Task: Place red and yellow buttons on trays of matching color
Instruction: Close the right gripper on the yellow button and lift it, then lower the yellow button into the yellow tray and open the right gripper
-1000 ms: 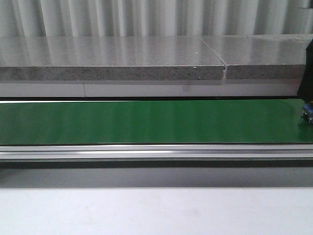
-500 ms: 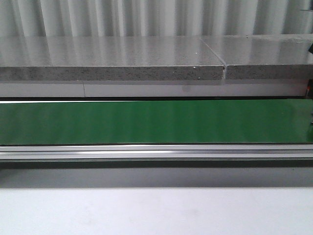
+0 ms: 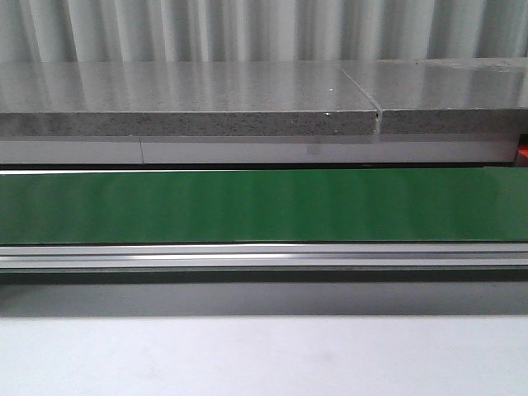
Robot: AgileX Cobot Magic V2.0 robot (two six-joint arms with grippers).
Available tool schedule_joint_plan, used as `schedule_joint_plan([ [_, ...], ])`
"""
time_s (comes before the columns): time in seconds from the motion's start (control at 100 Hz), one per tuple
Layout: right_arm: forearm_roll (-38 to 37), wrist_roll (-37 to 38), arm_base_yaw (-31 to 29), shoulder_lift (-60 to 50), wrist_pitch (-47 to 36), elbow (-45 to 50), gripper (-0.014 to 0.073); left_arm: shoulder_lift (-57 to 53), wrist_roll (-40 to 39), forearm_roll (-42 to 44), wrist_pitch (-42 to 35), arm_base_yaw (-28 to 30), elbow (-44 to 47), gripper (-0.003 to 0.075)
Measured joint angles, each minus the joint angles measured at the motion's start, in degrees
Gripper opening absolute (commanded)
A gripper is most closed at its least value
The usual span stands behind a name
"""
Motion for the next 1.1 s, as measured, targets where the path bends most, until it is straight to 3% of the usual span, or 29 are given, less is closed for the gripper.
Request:
schedule_joint_plan([
  [0.2, -0.5, 1.2, -12.5, -4.3, -1.7, 8.3, 0.0046, 0.0, 0.0, 0.0, 0.0, 0.0, 0.0, -0.0020],
  [0.41, -1.1, 5.5, -22.9, -6.0, -11.0, 17.6, 0.0046, 0.0, 0.0, 0.0, 0.0, 0.0, 0.0, -0.0020],
  [0.72, -1.1, 7.0, -26.4, -5.5, -23.2, 24.8, 0.0046, 0.0, 0.0, 0.0, 0.0, 0.0, 0.0, -0.0020],
  [1.1, -1.1, 7.9, -27.7, 3.0, -26.9, 24.8, 0.0073, 0.0, 0.0, 0.0, 0.0, 0.0, 0.0, -0.0020],
])
